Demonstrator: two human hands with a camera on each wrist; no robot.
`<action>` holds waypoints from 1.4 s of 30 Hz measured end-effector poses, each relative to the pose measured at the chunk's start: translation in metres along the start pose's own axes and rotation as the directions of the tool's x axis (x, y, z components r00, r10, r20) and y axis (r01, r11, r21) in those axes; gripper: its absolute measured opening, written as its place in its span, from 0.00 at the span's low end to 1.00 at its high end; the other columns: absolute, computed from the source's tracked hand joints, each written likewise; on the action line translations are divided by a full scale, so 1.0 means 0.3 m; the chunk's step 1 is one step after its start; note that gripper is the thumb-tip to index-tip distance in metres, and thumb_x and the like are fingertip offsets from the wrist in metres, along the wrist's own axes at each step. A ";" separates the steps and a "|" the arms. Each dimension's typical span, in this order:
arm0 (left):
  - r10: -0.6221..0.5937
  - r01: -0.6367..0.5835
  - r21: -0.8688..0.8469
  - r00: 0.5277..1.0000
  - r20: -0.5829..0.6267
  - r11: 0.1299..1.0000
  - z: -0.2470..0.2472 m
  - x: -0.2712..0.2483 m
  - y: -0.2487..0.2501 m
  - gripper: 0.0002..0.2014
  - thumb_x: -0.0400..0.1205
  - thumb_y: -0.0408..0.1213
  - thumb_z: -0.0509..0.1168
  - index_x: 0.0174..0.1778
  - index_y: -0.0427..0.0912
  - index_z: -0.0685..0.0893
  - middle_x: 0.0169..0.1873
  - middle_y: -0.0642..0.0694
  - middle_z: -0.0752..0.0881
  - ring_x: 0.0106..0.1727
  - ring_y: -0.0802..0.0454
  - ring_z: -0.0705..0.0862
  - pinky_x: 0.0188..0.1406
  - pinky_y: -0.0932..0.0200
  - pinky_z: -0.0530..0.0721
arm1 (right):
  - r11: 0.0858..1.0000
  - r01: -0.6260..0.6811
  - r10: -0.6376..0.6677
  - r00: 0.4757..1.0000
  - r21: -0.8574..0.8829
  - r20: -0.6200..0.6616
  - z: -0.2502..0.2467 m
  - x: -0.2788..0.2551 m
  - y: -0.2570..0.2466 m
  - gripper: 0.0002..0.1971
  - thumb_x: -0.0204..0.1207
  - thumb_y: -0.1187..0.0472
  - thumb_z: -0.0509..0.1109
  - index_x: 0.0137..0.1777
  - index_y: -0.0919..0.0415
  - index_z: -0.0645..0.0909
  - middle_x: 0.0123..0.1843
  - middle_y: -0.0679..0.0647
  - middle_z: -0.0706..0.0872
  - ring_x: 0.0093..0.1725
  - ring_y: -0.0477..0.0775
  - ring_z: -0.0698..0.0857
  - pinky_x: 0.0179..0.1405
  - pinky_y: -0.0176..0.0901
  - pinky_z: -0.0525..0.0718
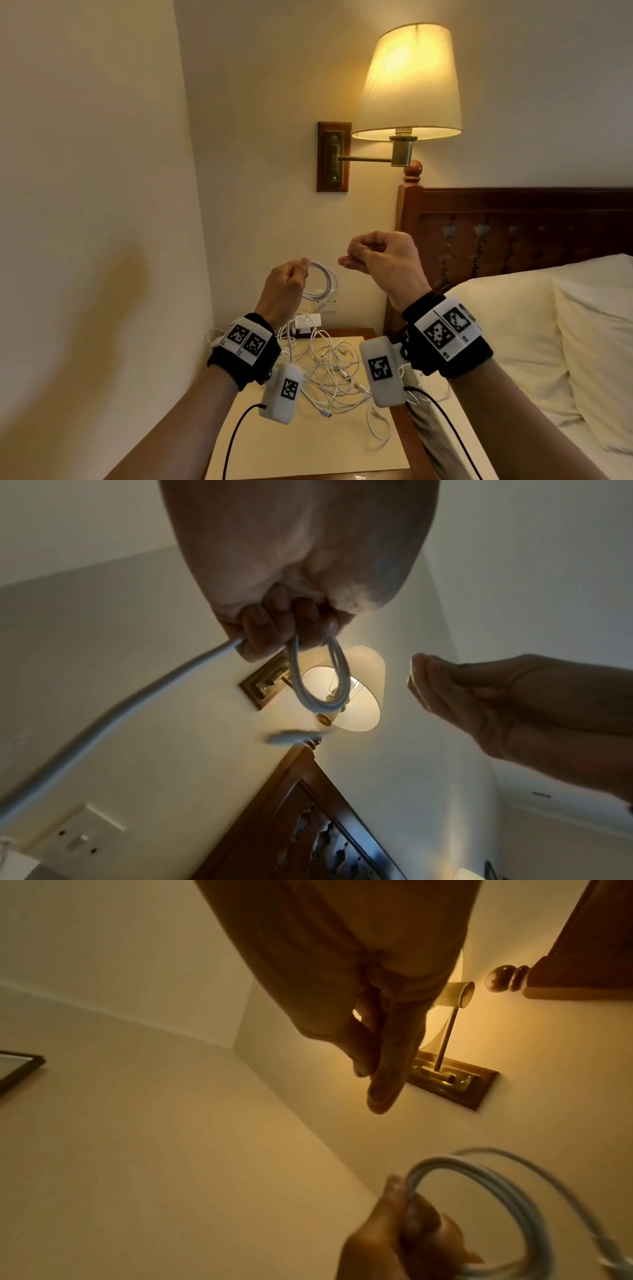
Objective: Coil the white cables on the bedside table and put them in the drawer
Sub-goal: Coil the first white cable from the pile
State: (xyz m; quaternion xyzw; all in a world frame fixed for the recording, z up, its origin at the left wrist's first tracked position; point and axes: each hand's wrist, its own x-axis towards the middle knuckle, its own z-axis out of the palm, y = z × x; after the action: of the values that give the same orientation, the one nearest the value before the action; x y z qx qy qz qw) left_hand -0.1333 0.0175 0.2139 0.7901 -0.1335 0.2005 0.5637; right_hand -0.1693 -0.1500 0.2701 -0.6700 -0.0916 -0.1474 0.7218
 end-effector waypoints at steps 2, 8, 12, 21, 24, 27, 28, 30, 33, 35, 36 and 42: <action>-0.008 0.008 -0.037 1.000 0.009 0.999 0.000 -0.010 0.000 0.19 0.89 0.43 0.53 0.31 0.45 0.68 0.26 0.48 0.67 0.27 0.54 0.62 0.30 0.55 0.63 | 0.999 -0.021 0.022 1.000 -0.025 0.017 0.000 0.013 -0.012 0.04 0.77 0.73 0.71 0.51 0.71 0.84 0.47 0.68 0.89 0.41 0.59 0.92 0.42 0.40 0.91; -0.002 0.004 -0.115 1.000 0.022 0.993 -0.013 -0.007 0.050 0.18 0.89 0.45 0.53 0.35 0.42 0.71 0.28 0.47 0.68 0.29 0.54 0.64 0.31 0.56 0.65 | 0.813 0.017 -0.024 1.000 -0.582 -0.005 0.009 0.016 0.100 0.16 0.78 0.58 0.74 0.66 0.55 0.82 0.56 0.49 0.84 0.53 0.54 0.86 0.54 0.52 0.89; 0.015 -0.010 -0.114 0.999 0.047 0.993 -0.026 -0.012 0.068 0.18 0.89 0.46 0.52 0.35 0.42 0.71 0.28 0.47 0.67 0.29 0.54 0.64 0.31 0.56 0.65 | 0.902 -0.034 0.070 0.995 -0.431 0.069 0.013 -0.001 0.140 0.06 0.82 0.63 0.69 0.54 0.59 0.87 0.45 0.53 0.89 0.40 0.48 0.84 0.38 0.38 0.86; 0.019 -0.019 -0.029 1.000 -0.012 0.999 -0.034 -0.005 0.023 0.19 0.90 0.45 0.52 0.33 0.44 0.71 0.27 0.47 0.69 0.29 0.53 0.65 0.30 0.55 0.66 | 0.998 -0.068 0.068 0.997 -0.018 0.022 0.042 -0.023 0.070 0.06 0.77 0.68 0.73 0.48 0.72 0.87 0.40 0.65 0.92 0.37 0.57 0.92 0.40 0.41 0.90; -0.004 0.003 -0.073 1.000 -0.013 0.997 -0.029 0.001 0.033 0.19 0.90 0.45 0.52 0.34 0.42 0.72 0.28 0.46 0.69 0.29 0.53 0.65 0.30 0.55 0.66 | 0.983 0.065 -0.070 0.997 -0.173 -0.021 0.058 -0.034 0.091 0.03 0.76 0.67 0.75 0.45 0.66 0.89 0.36 0.59 0.92 0.37 0.55 0.92 0.39 0.41 0.91; -0.062 0.064 -0.153 0.998 0.014 0.986 -0.025 0.000 0.047 0.20 0.90 0.46 0.52 0.32 0.44 0.70 0.26 0.49 0.67 0.27 0.55 0.63 0.27 0.57 0.64 | 0.830 0.256 -0.289 0.957 -0.495 0.009 0.064 -0.038 0.135 0.02 0.74 0.60 0.78 0.41 0.57 0.90 0.31 0.48 0.90 0.31 0.48 0.89 0.36 0.43 0.90; -0.084 0.088 -0.190 0.996 0.028 0.978 -0.021 -0.004 0.050 0.20 0.90 0.46 0.52 0.31 0.45 0.70 0.25 0.50 0.66 0.26 0.55 0.62 0.26 0.58 0.63 | 0.780 0.284 -0.330 0.944 -0.558 0.020 0.064 -0.036 0.145 0.03 0.73 0.57 0.78 0.41 0.55 0.90 0.31 0.46 0.89 0.31 0.47 0.88 0.36 0.46 0.90; -0.118 0.130 -0.264 0.991 0.064 0.956 -0.014 -0.013 0.058 0.21 0.90 0.46 0.52 0.29 0.46 0.69 0.24 0.51 0.66 0.24 0.56 0.61 0.24 0.60 0.62 | 0.711 0.283 -0.369 0.929 -0.644 0.000 0.061 -0.024 0.154 0.06 0.72 0.52 0.79 0.38 0.51 0.88 0.31 0.43 0.87 0.32 0.45 0.86 0.36 0.48 0.88; -0.133 0.164 -0.344 0.985 0.112 0.925 -0.010 -0.021 0.076 0.22 0.90 0.45 0.51 0.27 0.47 0.67 0.22 0.53 0.65 0.22 0.57 0.60 0.22 0.61 0.62 | 0.701 0.260 -0.385 0.922 -0.664 -0.046 0.055 0.000 0.160 0.12 0.69 0.50 0.80 0.38 0.52 0.79 0.34 0.45 0.83 0.35 0.47 0.81 0.35 0.45 0.83; -0.126 0.169 -0.371 0.983 0.136 0.913 -0.010 -0.024 0.089 0.22 0.90 0.44 0.51 0.27 0.47 0.66 0.22 0.52 0.65 0.21 0.57 0.60 0.22 0.61 0.61 | 0.776 0.305 -0.382 0.924 -0.552 -0.028 0.054 0.011 0.165 0.14 0.69 0.57 0.80 0.47 0.54 0.77 0.44 0.47 0.84 0.43 0.46 0.83 0.41 0.43 0.84; -0.123 0.171 -0.382 0.981 0.148 0.908 -0.008 -0.025 0.094 0.22 0.90 0.44 0.51 0.27 0.47 0.66 0.22 0.52 0.64 0.21 0.57 0.60 0.22 0.61 0.61 | 0.827 0.319 -0.361 0.933 -0.462 -0.001 0.056 0.012 0.165 0.16 0.70 0.61 0.79 0.52 0.54 0.76 0.49 0.47 0.86 0.47 0.45 0.85 0.46 0.43 0.85; -0.122 0.171 -0.415 0.982 0.141 0.894 -0.011 -0.024 0.103 0.21 0.90 0.44 0.50 0.28 0.46 0.67 0.22 0.51 0.64 0.22 0.56 0.59 0.22 0.60 0.60 | 0.972 0.230 -0.221 0.963 -0.049 0.152 0.038 0.000 0.154 0.15 0.76 0.69 0.74 0.58 0.58 0.75 0.49 0.58 0.92 0.49 0.50 0.91 0.46 0.37 0.85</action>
State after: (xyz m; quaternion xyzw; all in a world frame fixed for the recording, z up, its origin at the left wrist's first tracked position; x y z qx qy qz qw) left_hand -0.1537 0.0103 0.2375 0.6661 -0.1455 0.0791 0.7273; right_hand -0.1531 -0.1358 0.2276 -0.6878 -0.2149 -0.1823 0.6690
